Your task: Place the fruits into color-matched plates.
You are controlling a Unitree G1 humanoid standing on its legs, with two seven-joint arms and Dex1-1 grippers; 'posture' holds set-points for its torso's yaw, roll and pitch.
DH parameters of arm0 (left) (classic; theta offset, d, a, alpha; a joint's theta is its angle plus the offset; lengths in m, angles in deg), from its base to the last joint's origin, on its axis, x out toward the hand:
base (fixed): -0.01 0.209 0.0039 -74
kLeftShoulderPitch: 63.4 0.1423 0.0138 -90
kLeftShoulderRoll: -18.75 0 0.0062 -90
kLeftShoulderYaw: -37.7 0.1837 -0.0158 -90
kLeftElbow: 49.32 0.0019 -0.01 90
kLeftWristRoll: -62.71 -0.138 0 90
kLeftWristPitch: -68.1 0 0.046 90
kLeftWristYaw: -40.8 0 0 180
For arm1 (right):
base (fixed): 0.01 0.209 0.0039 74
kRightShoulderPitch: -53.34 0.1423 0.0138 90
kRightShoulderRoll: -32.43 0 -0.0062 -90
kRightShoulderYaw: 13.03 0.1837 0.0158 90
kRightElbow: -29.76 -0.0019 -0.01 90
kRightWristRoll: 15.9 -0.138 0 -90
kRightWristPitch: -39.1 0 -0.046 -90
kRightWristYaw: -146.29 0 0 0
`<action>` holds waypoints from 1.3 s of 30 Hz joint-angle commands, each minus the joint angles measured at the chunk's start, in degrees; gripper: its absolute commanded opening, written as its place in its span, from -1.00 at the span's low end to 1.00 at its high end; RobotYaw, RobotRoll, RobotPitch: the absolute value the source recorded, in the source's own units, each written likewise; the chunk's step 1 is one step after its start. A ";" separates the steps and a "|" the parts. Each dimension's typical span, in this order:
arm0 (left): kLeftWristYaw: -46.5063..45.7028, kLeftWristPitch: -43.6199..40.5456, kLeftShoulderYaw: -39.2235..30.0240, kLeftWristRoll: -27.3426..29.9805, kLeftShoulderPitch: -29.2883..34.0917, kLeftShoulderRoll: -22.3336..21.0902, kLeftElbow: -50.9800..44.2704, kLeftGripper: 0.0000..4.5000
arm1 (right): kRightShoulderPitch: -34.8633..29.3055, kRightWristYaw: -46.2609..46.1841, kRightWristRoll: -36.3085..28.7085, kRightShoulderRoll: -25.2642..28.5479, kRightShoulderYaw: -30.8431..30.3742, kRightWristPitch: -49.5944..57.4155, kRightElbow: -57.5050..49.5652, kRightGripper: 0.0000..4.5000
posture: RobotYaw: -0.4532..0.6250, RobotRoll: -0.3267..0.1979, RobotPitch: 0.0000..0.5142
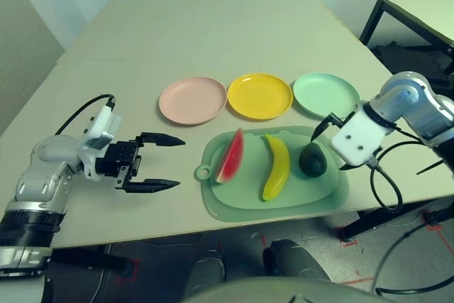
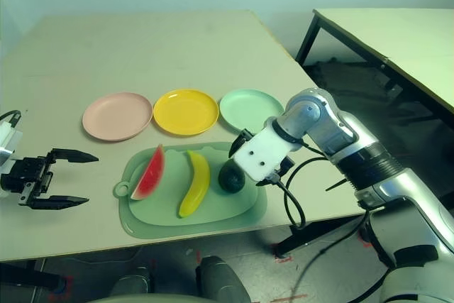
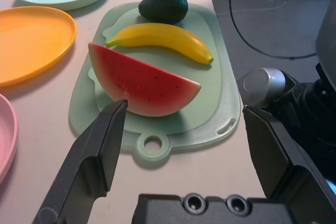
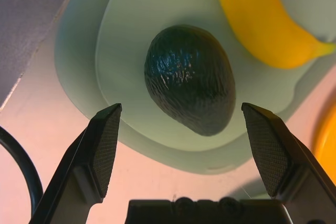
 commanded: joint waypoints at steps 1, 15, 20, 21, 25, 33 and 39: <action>-0.04 0.52 -1.17 -0.76 0.91 0.03 -1.12 0.99 | 1.21 0.27 1.31 -1.18 -1.02 -1.58 1.87 1.00 | -0.35 0.25 -0.88; 0.06 2.22 -2.23 -1.79 2.04 0.06 -1.12 0.99 | -0.91 0.27 0.63 -4.04 -2.34 -0.83 -0.14 1.00 | -0.34 0.25 -0.86; -0.79 0.44 -1.91 -1.56 0.37 0.03 -2.89 0.99 | -1.39 0.27 1.32 -4.09 -2.49 -0.58 0.44 1.00 | -0.35 0.25 -0.87; -0.75 0.33 -1.89 -1.66 0.09 -0.05 -2.91 0.99 | -1.64 0.27 1.31 -4.01 -2.59 -0.46 0.27 1.00 | -0.35 0.25 -0.87; -0.56 -0.27 -2.06 -1.71 -0.97 -0.47 -3.17 1.00 | -2.77 0.27 1.70 -3.48 -3.18 0.25 -0.71 0.94 | -0.36 0.25 -0.88; -1.54 -2.08 -2.17 -1.45 -1.05 -0.51 -5.83 1.00 | -3.93 0.27 1.71 -3.24 -3.15 2.59 -2.72 0.35 | -0.36 0.25 -0.90; -3.25 -3.78 -2.73 -1.26 -1.01 -0.15 -6.13 1.00 | -1.80 0.27 0.37 -2.82 -3.05 3.72 -2.37 0.35 | -0.36 0.25 -0.90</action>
